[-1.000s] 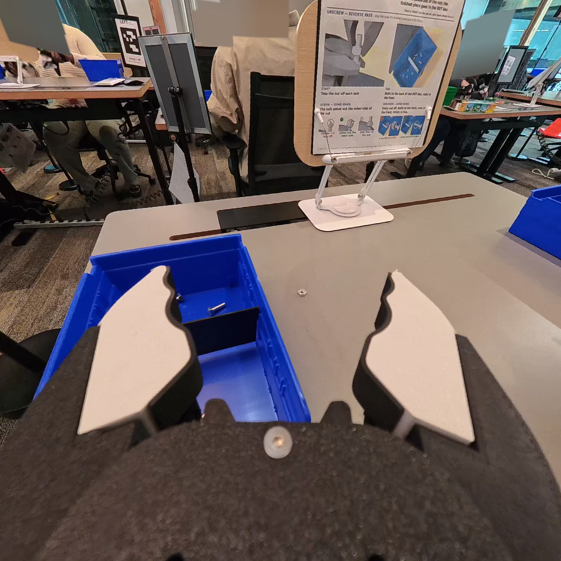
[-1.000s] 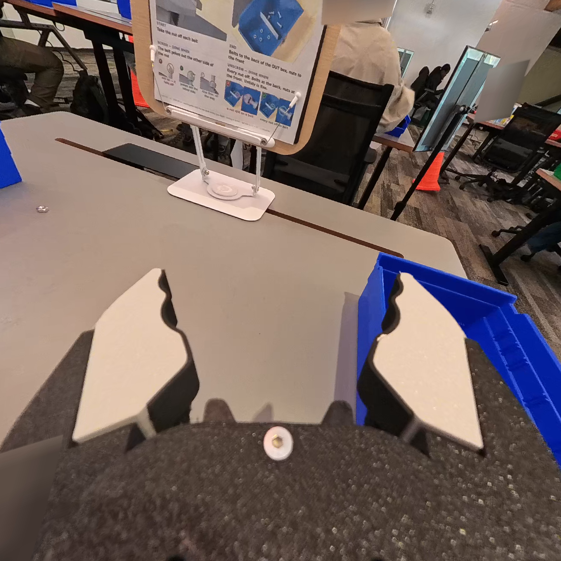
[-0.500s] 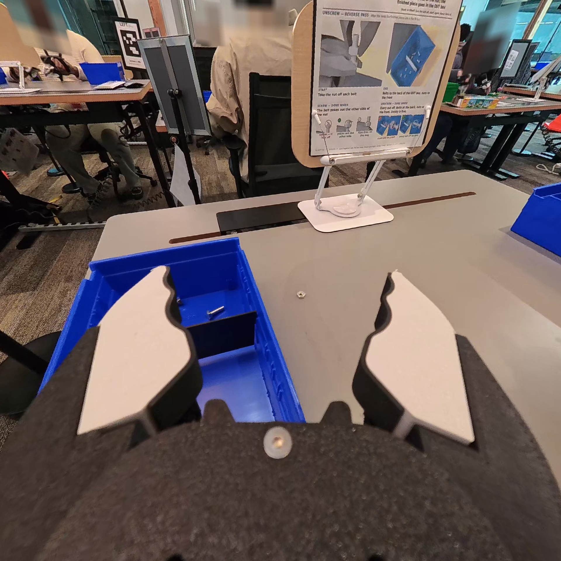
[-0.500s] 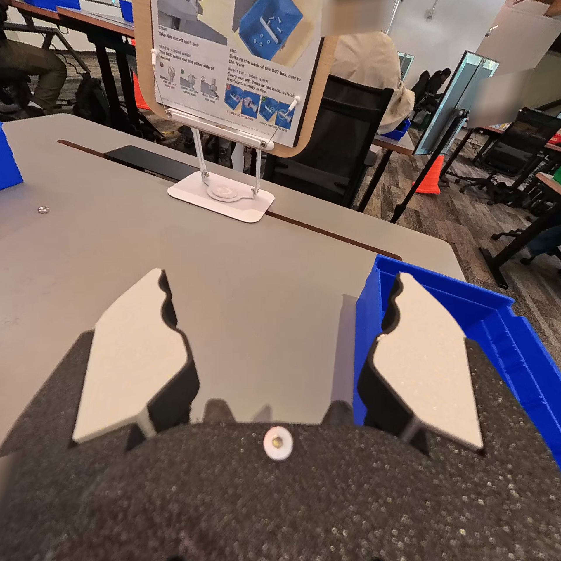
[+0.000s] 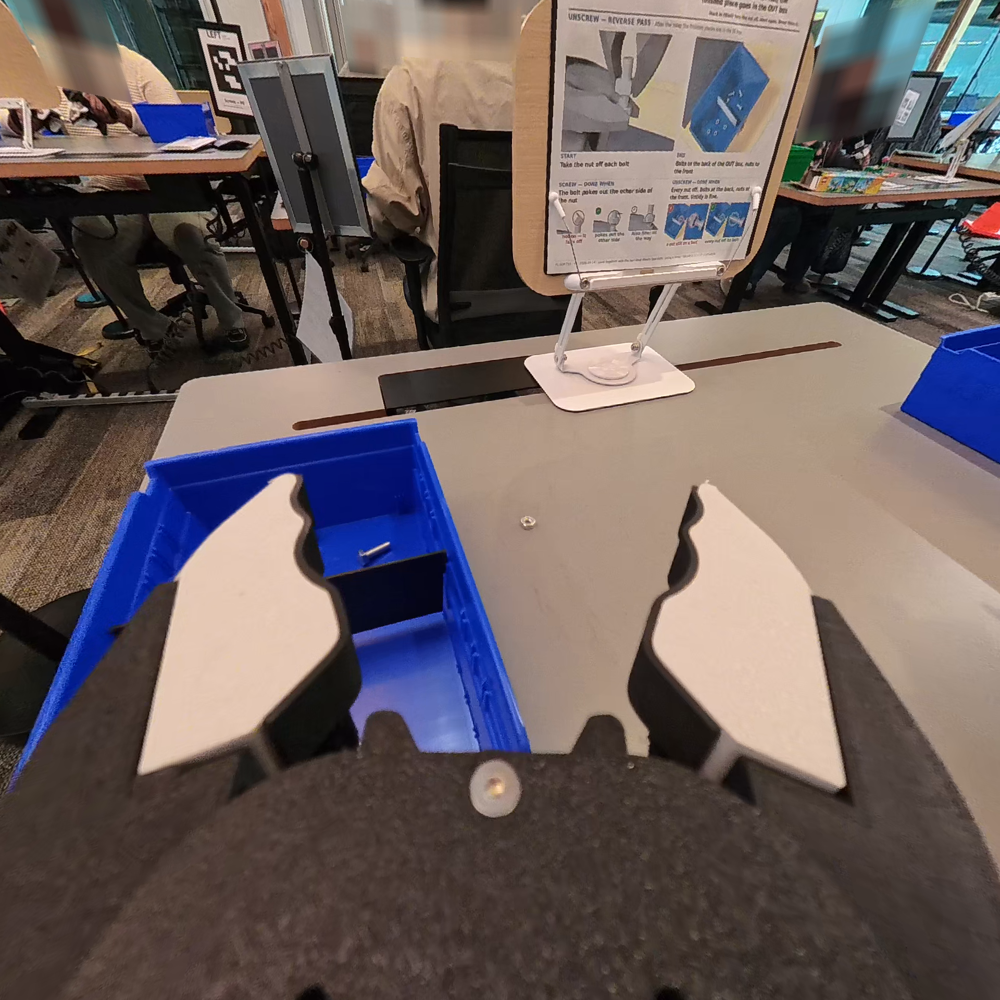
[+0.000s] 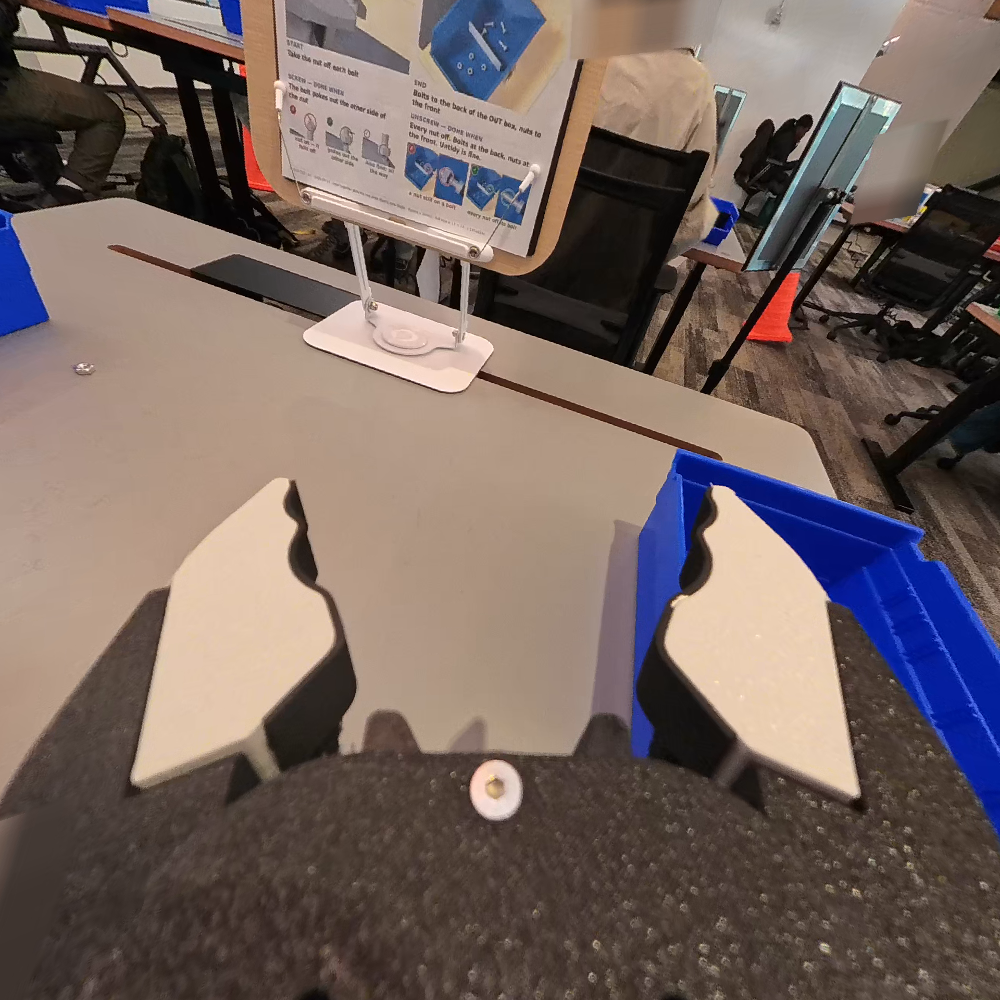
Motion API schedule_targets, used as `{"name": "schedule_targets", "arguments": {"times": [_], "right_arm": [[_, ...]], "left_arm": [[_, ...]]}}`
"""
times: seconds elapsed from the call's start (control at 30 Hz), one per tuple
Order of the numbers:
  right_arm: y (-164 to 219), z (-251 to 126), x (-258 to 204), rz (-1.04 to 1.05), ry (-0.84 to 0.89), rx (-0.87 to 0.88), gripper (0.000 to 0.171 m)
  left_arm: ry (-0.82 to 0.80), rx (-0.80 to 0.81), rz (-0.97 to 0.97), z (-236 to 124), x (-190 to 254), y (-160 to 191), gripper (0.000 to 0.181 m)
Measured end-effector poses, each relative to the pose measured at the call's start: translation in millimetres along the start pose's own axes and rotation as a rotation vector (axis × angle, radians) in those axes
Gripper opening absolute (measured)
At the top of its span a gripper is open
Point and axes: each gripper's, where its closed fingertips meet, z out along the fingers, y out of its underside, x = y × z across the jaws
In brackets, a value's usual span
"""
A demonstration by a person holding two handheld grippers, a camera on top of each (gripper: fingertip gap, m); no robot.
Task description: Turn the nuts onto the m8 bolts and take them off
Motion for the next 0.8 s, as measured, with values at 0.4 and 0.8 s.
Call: {"name": "schedule_targets", "arguments": {"times": [0.4,0.8], "right_arm": [[76,37,-37,0.024,-0.113,-0.267,0.131],[173,77,-39,0.043,-0.086,-0.518,0.138]], "left_arm": [[0.09,-0.252,-0.123,40,92,95,0.123],[0.068,-0.562,-0.188,102,100,202,0.125]]}}
